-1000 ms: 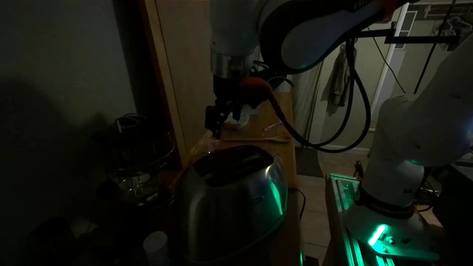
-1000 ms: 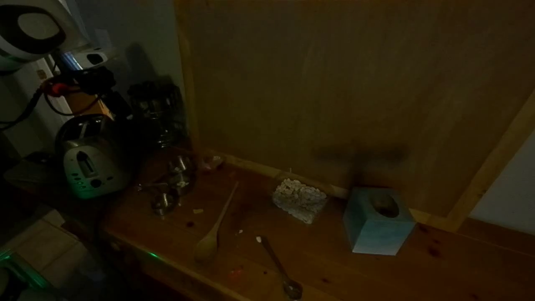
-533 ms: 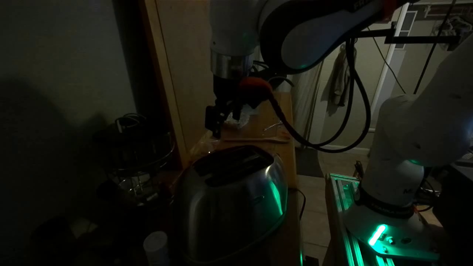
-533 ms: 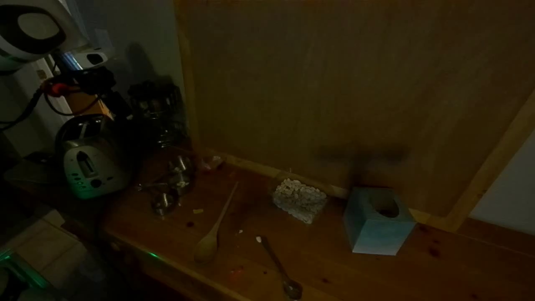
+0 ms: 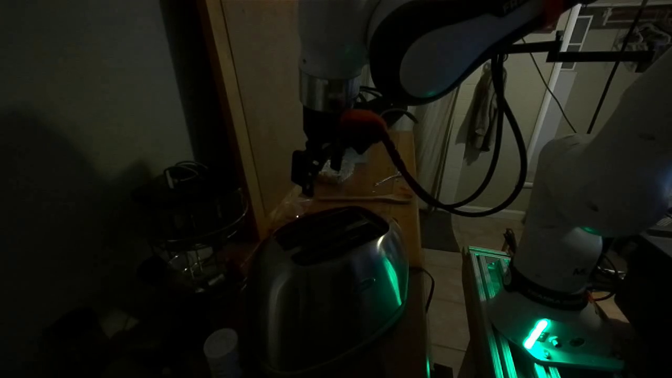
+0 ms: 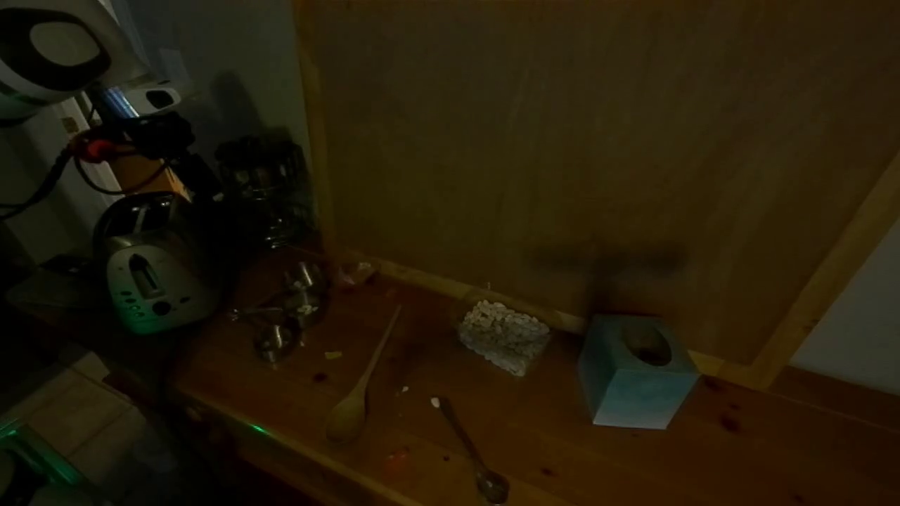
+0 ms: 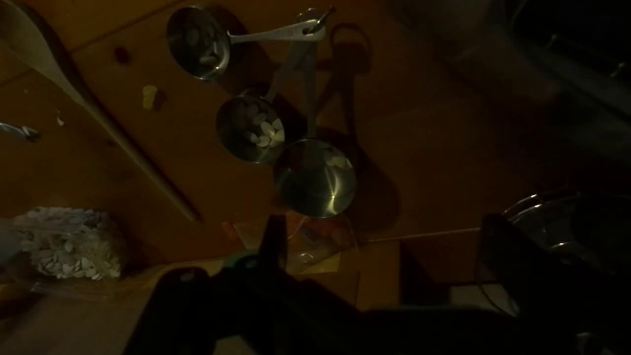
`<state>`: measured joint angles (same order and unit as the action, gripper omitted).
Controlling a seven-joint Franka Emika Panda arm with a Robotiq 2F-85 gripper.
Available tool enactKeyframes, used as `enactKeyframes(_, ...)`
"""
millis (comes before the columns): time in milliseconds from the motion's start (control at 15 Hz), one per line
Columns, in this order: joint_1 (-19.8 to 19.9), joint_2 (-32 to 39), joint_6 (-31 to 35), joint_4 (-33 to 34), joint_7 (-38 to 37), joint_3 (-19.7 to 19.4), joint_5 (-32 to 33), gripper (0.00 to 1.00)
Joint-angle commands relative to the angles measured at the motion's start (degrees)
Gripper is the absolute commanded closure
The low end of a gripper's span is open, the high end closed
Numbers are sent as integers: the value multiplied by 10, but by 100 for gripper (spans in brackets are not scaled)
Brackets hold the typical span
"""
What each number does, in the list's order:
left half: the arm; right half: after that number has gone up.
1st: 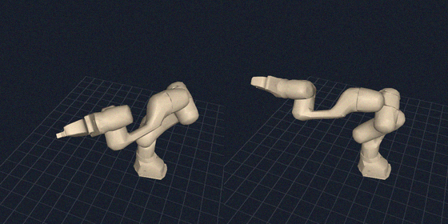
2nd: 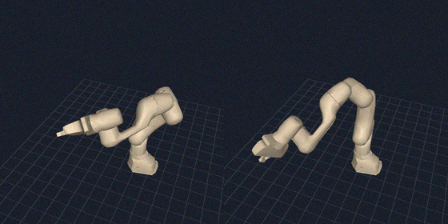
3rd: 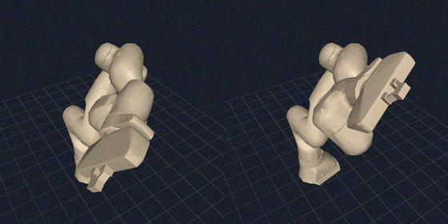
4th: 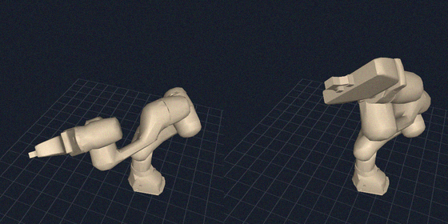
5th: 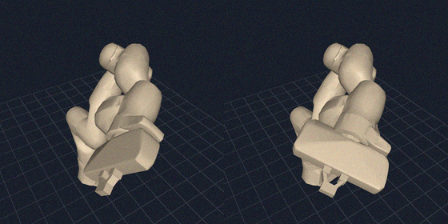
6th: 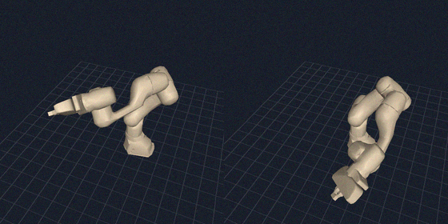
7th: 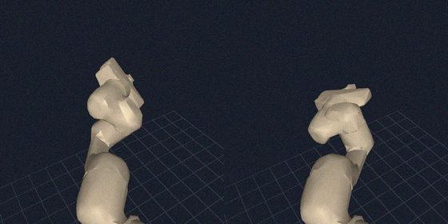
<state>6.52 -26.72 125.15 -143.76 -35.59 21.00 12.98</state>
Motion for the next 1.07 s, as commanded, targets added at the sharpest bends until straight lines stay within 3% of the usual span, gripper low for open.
enactKeyframes(0,-4,10,-7,7,-20,-32,21,0)
enactKeyframes(467,54,37,-49,32,-36,-115,44,0)
enactKeyframes(867,53,100,-78,23,-32,-167,21,0)
enactKeyframes(933,45,69,-73,14,-29,-166,33,0)
enactKeyframes(1000,45,81,-73,14,-29,-172,32,0)
